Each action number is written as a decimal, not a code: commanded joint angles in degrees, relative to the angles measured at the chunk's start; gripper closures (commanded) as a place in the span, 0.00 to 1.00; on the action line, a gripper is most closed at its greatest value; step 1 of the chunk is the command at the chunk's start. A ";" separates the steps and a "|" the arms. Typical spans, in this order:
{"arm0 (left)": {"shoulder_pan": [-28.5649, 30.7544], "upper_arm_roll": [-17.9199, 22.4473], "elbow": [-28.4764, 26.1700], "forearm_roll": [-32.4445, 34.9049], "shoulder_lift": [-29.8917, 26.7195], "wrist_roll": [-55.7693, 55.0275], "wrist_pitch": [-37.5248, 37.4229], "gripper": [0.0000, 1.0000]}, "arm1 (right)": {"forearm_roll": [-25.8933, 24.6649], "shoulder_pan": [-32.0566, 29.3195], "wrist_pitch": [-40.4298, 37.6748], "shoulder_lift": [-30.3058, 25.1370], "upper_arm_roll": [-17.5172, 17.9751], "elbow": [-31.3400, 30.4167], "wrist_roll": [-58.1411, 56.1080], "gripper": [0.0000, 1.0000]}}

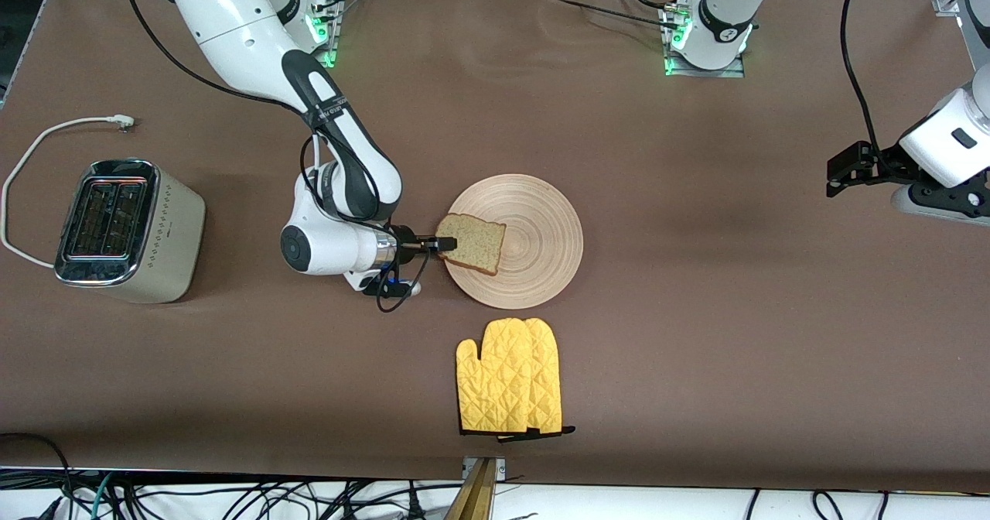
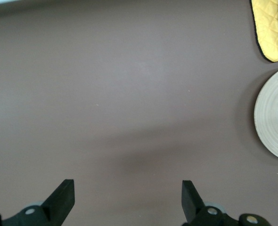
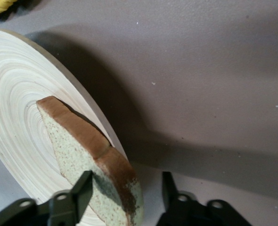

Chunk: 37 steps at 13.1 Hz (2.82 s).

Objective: Move plate and put bread in toaster
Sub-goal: 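Pinch the bread slice's crust with the right gripper and lift it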

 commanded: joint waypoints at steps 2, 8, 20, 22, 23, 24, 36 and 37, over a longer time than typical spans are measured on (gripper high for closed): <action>-0.40 1.07 -5.30 -5.13 -4.20 -3.69 0.39 0.00 | 1.05 0.68 -0.59 -0.24 -0.25 0.52 0.64 1.00; -0.40 0.81 -9.53 -1.28 -7.54 -4.13 1.19 0.00 | 1.05 0.68 -0.68 -0.94 -0.25 1.92 0.21 1.00; -0.05 0.99 -7.33 -1.10 -6.31 -3.69 -0.92 0.00 | -0.97 -1.25 -7.46 -0.51 -0.87 5.79 1.70 1.00; -0.05 0.72 -7.33 -0.66 -6.22 -3.87 -0.84 0.00 | -5.08 -1.16 -5.25 0.73 -0.87 5.61 1.70 1.00; -0.05 0.63 -7.33 0.74 -6.31 -3.87 -0.84 0.00 | -7.45 -1.16 -5.25 1.17 -0.87 5.35 1.70 1.00; -0.13 0.46 -7.33 1.45 -6.31 -4.04 -0.84 0.00 | -8.17 -1.25 -5.25 1.34 -0.87 5.26 1.70 1.00; -0.13 0.55 -7.24 1.54 -6.31 -3.78 -0.92 0.00 | -15.46 -1.69 -5.34 1.17 -0.96 5.61 2.23 1.00; -0.13 0.55 -7.24 1.54 -6.31 -3.78 -0.84 0.00 | -17.04 -1.52 -5.34 1.17 -0.95 5.79 2.40 1.00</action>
